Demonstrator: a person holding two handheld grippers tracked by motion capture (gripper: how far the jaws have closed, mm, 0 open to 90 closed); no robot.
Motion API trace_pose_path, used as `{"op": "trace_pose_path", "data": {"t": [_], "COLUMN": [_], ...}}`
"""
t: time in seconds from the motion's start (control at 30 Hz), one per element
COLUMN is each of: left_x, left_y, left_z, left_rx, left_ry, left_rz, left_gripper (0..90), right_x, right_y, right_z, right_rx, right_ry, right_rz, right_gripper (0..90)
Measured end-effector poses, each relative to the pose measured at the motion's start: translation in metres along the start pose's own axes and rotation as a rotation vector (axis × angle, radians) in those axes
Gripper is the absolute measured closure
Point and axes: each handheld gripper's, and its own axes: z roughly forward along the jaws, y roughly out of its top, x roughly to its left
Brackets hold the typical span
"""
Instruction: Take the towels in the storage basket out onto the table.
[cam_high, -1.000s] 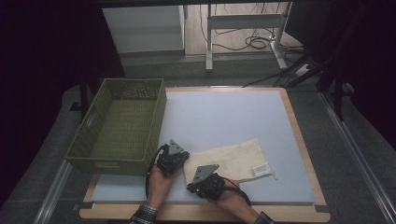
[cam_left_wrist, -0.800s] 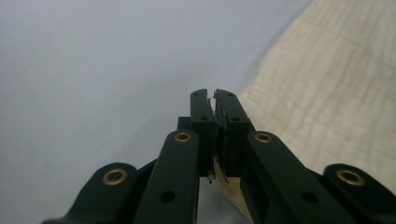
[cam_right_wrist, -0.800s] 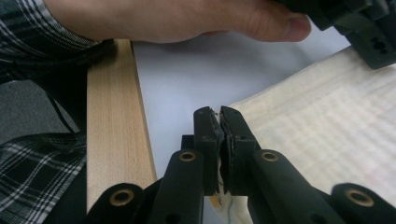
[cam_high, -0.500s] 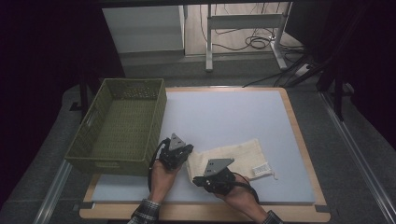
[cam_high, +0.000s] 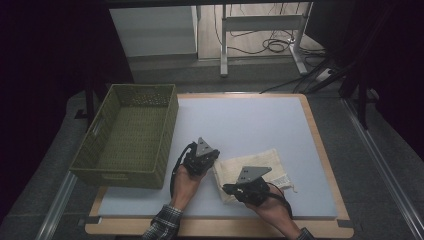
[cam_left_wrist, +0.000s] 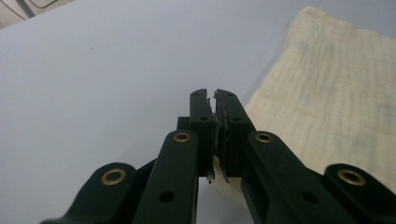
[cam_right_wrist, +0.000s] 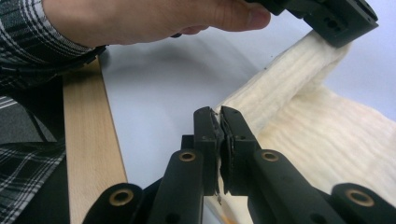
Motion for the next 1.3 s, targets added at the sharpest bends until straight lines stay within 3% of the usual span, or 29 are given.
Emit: {"op": "trace_pose_path", "data": {"t": [0.43, 0.9, 1.3], "left_x": [-0.012, -0.032, -0.048], "left_y": [0.019, 0.051, 0.072], "left_z": [0.024, 0.059, 0.079], "left_rx": [-0.006, -0.003, -0.006], "left_ry": [-0.046, -0.128, -0.156], "left_rz": [0.043, 0.081, 0.111], "left_gripper": [86.1, 85.8, 85.1], "right_x": [-0.015, -0.033, -0.047], "right_y": [-0.018, -0.042, -0.059], "right_z": [-0.023, -0.057, -0.084], "right_rx": [-0.021, -0.031, -0.051], "right_ry": [-0.049, -0.128, -0.189], "right_rz": [0.054, 0.112, 0.162], "right_gripper": [85.9, 85.9, 85.9]}}
